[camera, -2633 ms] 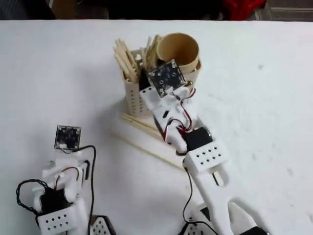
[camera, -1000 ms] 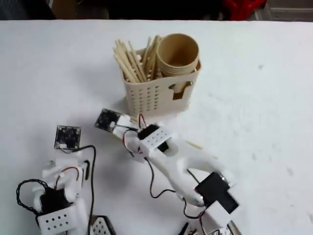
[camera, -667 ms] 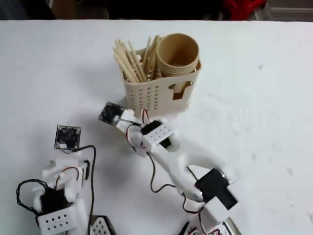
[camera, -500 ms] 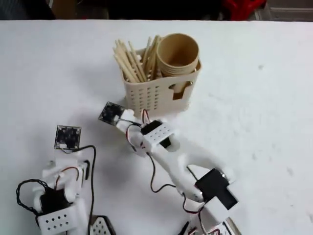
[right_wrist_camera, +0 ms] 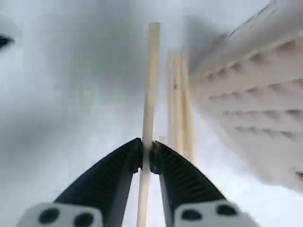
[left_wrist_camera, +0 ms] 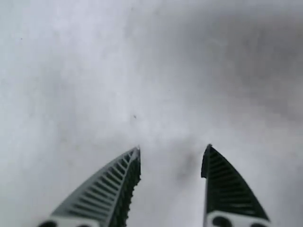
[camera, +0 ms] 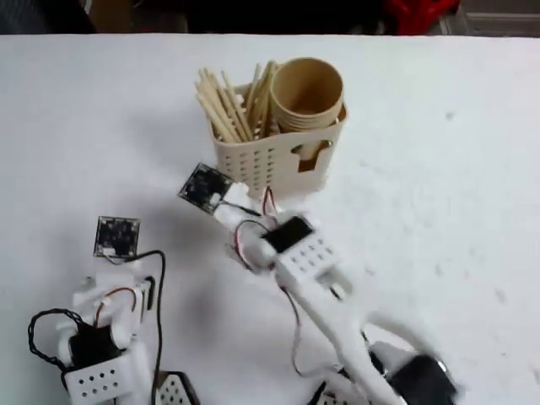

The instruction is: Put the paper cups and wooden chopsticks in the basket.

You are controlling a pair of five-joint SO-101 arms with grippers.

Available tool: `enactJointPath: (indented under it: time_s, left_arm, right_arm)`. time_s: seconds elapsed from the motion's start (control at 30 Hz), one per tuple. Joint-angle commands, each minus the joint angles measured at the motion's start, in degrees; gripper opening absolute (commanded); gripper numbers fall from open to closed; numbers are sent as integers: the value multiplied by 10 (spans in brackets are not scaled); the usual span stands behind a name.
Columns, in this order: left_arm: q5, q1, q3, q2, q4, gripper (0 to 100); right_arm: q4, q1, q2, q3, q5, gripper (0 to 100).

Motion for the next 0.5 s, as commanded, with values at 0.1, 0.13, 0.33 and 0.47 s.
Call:
enactJointPath:
  time_s: [0.1, 0.13, 0.33, 0.47]
  left_arm:
    - [-2, -3, -2, -2, 1, 219]
    - [-2, -3, -2, -2, 1, 219]
    - [-2, -3, -2, -2, 1, 219]
    - [-2, -3, -2, -2, 1, 219]
  right_arm:
    - [9, 9, -237, -66, -8, 15]
    - [13, 17, -245, -98, -10, 15]
    - [-61, 43, -124, -345, -74, 17]
    - [-138, 42, 15, -446, -75, 18]
